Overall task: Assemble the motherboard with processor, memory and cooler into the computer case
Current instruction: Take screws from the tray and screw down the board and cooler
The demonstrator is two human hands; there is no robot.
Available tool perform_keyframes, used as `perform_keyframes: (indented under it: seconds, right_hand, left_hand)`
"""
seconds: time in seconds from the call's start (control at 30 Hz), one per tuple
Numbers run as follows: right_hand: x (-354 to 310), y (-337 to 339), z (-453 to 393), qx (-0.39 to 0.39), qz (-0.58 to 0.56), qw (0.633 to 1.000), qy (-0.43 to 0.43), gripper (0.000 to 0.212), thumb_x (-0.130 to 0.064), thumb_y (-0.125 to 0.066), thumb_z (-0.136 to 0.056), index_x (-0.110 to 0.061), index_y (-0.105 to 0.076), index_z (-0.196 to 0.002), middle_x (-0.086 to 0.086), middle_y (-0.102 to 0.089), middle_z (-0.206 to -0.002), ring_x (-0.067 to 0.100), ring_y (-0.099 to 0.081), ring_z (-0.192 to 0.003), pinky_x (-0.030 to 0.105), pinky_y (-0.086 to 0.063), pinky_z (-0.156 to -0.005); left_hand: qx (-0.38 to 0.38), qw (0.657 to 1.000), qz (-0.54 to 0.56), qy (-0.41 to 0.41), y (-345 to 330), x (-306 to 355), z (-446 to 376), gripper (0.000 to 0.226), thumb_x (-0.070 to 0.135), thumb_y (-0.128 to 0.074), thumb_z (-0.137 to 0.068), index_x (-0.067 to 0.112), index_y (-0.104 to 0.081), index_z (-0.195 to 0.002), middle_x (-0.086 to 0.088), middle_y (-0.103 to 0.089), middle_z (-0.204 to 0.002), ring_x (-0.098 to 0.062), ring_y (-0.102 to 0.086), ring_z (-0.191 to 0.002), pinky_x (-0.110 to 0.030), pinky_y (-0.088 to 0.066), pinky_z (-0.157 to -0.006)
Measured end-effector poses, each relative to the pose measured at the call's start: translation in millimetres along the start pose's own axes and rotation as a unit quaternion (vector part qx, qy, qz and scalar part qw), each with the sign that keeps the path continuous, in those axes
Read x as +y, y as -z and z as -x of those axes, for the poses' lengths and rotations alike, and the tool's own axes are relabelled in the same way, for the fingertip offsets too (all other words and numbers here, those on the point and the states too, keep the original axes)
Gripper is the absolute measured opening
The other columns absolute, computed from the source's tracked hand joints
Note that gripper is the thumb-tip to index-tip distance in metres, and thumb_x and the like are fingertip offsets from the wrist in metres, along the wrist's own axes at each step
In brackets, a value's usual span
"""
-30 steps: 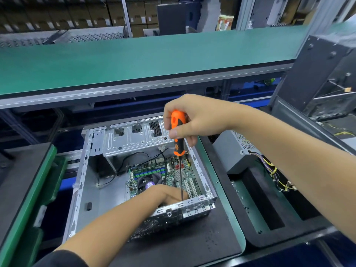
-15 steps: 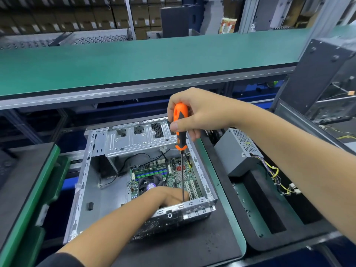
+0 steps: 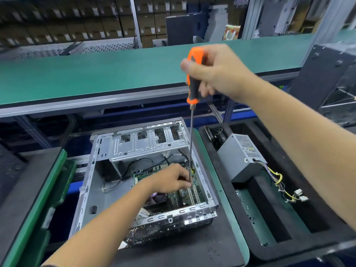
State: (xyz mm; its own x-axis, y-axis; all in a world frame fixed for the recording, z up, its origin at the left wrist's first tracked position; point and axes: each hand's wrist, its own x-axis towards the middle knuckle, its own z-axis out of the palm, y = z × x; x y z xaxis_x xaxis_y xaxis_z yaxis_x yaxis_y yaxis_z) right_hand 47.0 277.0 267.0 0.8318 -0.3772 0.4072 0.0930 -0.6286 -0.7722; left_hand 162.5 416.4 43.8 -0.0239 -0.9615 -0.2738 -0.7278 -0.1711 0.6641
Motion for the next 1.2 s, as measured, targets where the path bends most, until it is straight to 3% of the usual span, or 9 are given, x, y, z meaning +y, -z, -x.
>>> perform_keyframes:
  seconds: [0.17,0.3,0.43,0.5,0.63,0.73,0.8,0.93,1.2]
  right_hand:
    - [-11.9,32.4,-7.2,0.062,-0.009,0.998,0.019,0.031,-0.045,-0.046,-0.098,-0.015,-0.046,-0.093,0.007,-0.068,-0.067,0.019,-0.054,-0.035,0.018,-0.033,-0.030]
    - [-3.7,48.3,3.8,0.081,0.068,0.994,0.036,0.030,-0.043,-0.047,-0.097,-0.015,-0.044,-0.087,0.011,-0.068,-0.067,0.024,-0.058,-0.037,0.020,-0.036,-0.031]
    - [27.8,54.2,25.5,0.079,0.064,0.994,-0.025,0.024,-0.034,-0.051,-0.094,-0.017,-0.040,-0.080,0.014,-0.067,-0.065,0.028,-0.059,-0.037,0.021,-0.035,-0.030]
    - [47.5,55.2,39.6,0.093,0.048,0.993,-0.061,0.023,-0.029,-0.053,-0.092,-0.015,-0.040,-0.079,0.016,-0.067,-0.065,0.028,-0.058,-0.036,0.021,-0.036,-0.031]
    - [80.7,57.7,66.7,0.119,0.018,0.987,-0.103,0.023,-0.027,-0.053,-0.093,-0.010,-0.042,-0.081,0.016,-0.067,-0.064,0.028,-0.059,-0.037,0.023,-0.039,-0.032]
    - [98.8,59.5,83.3,0.118,0.011,0.985,-0.122,0.023,-0.027,-0.053,-0.094,-0.008,-0.045,-0.085,0.014,-0.067,-0.066,0.029,-0.059,-0.039,0.026,-0.042,-0.034]
    - [109.0,59.4,92.7,0.114,0.005,0.985,-0.133,0.024,-0.027,-0.053,-0.095,-0.005,-0.046,-0.087,0.015,-0.067,-0.069,0.029,-0.060,-0.040,0.027,-0.044,-0.037]
    - [124.4,59.9,104.2,0.106,-0.013,0.985,-0.137,0.028,-0.027,-0.054,-0.096,0.000,-0.047,-0.092,0.017,-0.066,-0.071,0.032,-0.059,-0.042,0.025,-0.044,-0.038]
    - [140.7,60.2,111.7,0.065,-0.040,0.987,-0.139,0.026,-0.029,-0.055,-0.093,-0.005,-0.047,-0.088,0.010,-0.066,-0.070,0.030,-0.060,-0.042,0.023,-0.045,-0.039]
  left_hand:
    - [0.094,0.993,-0.038,-0.062,18.6,37.7,-28.0,0.012,0.018,-0.062,-0.090,0.014,-0.070,-0.082,0.012,-0.061,-0.080,-0.012,-0.061,-0.079,-0.027,-0.048,-0.076]
    - [0.115,0.987,-0.086,-0.070,3.0,64.0,-64.0,0.015,0.018,-0.063,-0.089,0.007,-0.071,-0.085,0.013,-0.059,-0.082,-0.015,-0.058,-0.082,-0.030,-0.048,-0.083]
    - [0.071,0.988,-0.136,-0.002,-18.4,70.6,-102.8,0.017,0.012,-0.058,-0.080,0.002,-0.070,-0.084,-0.008,-0.068,-0.094,-0.026,-0.061,-0.093,-0.038,-0.052,-0.083]
    - [0.021,0.984,-0.175,0.039,-26.8,70.7,-120.0,0.019,0.013,-0.056,-0.077,0.004,-0.069,-0.086,-0.008,-0.069,-0.095,-0.025,-0.062,-0.092,-0.038,-0.054,-0.080]
    - [-0.105,0.972,-0.176,0.113,-38.9,75.5,-149.4,0.017,0.007,-0.064,-0.070,0.003,-0.074,-0.083,-0.008,-0.069,-0.073,-0.020,-0.062,-0.064,-0.028,-0.055,-0.064]
    - [-0.113,0.971,-0.147,0.150,-52.5,74.3,-163.5,0.017,0.005,-0.066,-0.071,0.000,-0.074,-0.085,-0.011,-0.065,-0.069,-0.021,-0.058,-0.055,-0.027,-0.050,-0.057]
    - [-0.108,0.970,-0.150,0.157,-62.4,71.0,-171.3,0.017,0.005,-0.067,-0.073,0.000,-0.074,-0.088,-0.012,-0.067,-0.074,-0.022,-0.059,-0.059,-0.028,-0.052,-0.060]
    - [-0.068,0.971,-0.158,0.164,-79.8,64.9,-180.5,0.022,0.008,-0.070,-0.072,0.004,-0.073,-0.094,-0.010,-0.071,-0.097,-0.024,-0.067,-0.091,-0.035,-0.056,-0.080]
    - [-0.023,0.966,-0.130,0.221,-105.4,62.6,-179.4,0.029,0.007,-0.074,-0.068,0.007,-0.071,-0.097,-0.012,-0.070,-0.100,-0.029,-0.067,-0.092,-0.038,-0.058,-0.079]
